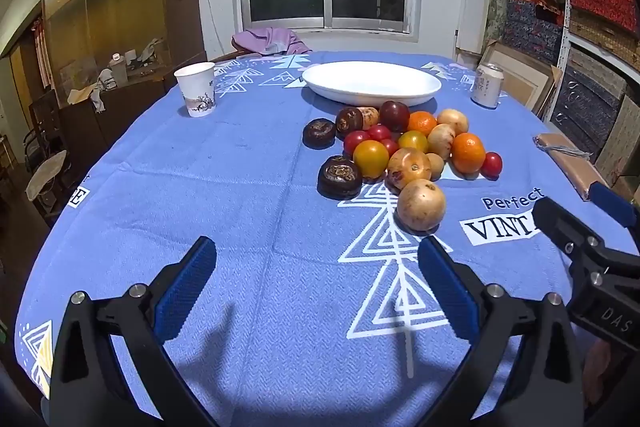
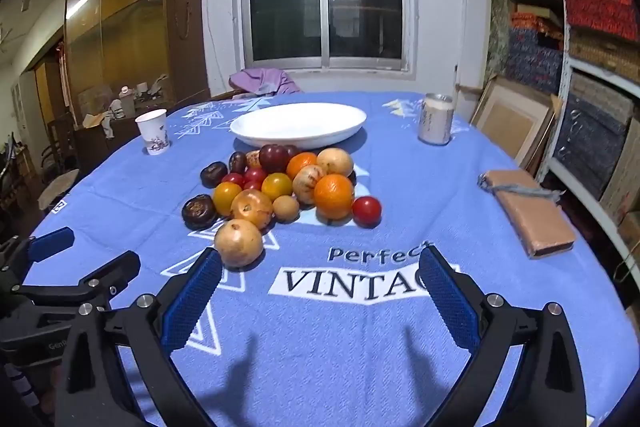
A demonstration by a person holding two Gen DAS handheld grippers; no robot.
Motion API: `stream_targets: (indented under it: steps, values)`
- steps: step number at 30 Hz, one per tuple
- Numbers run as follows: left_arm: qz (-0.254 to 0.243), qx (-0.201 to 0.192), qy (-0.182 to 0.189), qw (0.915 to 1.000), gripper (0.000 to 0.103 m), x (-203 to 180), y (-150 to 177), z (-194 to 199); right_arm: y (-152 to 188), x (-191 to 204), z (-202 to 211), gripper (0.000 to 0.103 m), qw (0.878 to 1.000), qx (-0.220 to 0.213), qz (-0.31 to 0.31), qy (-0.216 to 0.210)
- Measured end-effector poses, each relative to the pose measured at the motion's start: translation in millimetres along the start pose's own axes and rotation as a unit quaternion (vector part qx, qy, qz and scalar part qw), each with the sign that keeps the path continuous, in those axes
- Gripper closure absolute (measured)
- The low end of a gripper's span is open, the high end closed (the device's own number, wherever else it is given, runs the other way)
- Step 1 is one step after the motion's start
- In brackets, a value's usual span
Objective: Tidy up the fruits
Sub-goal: 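Move both tools toward the fruit pile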
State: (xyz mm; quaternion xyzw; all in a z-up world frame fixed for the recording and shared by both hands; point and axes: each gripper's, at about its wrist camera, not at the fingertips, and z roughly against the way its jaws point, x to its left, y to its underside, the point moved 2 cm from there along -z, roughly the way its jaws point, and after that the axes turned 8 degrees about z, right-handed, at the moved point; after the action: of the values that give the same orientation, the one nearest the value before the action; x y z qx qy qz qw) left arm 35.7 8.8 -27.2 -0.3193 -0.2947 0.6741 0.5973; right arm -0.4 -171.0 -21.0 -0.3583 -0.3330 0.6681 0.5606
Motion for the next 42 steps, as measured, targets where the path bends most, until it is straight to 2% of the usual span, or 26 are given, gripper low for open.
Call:
stream_targets:
  steps: [4, 10, 11, 12, 14, 17, 19, 20, 22, 27, 36, 39, 42]
  values:
    - [0.002, -0.011, -0.011, 0.9999, 0.004, 0.8, -9.5, -3.0, -16.7, 0.9, -0.2, 0.003, 1.000, -0.022, -0.003, 0.003]
    - [0.023, -0.021, -0.016, 0.9994, 0.004, 9.4, -25.7, -7.3, -33.4, -8.7, 14.4, 0.003, 0.996, -0.084, -0.009, 0.012]
    - [0.028, -0.018, -0.014, 0.9993, 0.004, 11.5, -26.6, -8.4, -32.7, -10.2, 12.5, 0.003, 0.997, -0.073, -0.013, 0.007]
    - [0.035, -0.017, -0.009, 0.9992, 0.004, 13.6, -26.6, -9.0, -28.8, -9.0, 3.5, 0.003, 0.999, -0.043, -0.019, -0.006]
    - [0.045, -0.020, -0.001, 0.9988, 0.004, 16.5, -24.8, -8.7, -24.1, -8.5, 4.2, 0.003, 0.998, -0.042, -0.025, -0.028]
    - [0.049, -0.034, 0.009, 0.9982, 0.004, 16.5, -20.6, -5.4, -14.6, -3.5, 0.6, 0.003, 0.999, -0.015, -0.022, -0.034]
    - [0.039, -0.044, 0.034, 0.9977, 0.004, 13.9, -17.7, -2.0, -13.1, -1.2, -0.7, 0.003, 0.999, -0.010, -0.013, -0.036]
    - [0.030, -0.043, 0.060, 0.9968, 0.004, 12.1, -16.0, -0.5, -12.4, 0.5, -3.0, 0.003, 0.999, -0.004, -0.008, -0.038]
    - [0.027, -0.030, 0.085, 0.9956, 0.004, 10.0, -14.9, -0.9, -11.3, 1.4, -6.8, 0.003, 0.999, 0.009, -0.004, -0.043]
    - [0.006, -0.027, 0.046, 0.9985, 0.004, 3.3, -11.2, -3.8, -7.4, 1.5, -8.1, 0.003, 0.997, 0.028, -0.021, -0.073]
    - [0.014, -0.017, 0.041, 0.9989, 0.004, 6.6, -10.8, -14.3, -6.4, 3.3, -12.2, 0.003, 0.998, 0.020, 0.006, -0.058]
    - [0.018, -0.010, 0.037, 0.9991, 0.004, 8.4, -9.7, -20.1, -2.5, 4.0, -15.2, 0.003, 0.999, 0.018, 0.010, -0.038]
    - [0.012, -0.007, 0.034, 0.9993, 0.004, 7.1, -8.6, -22.2, -0.2, 3.5, -18.5, 0.003, 0.999, 0.019, 0.009, -0.045]
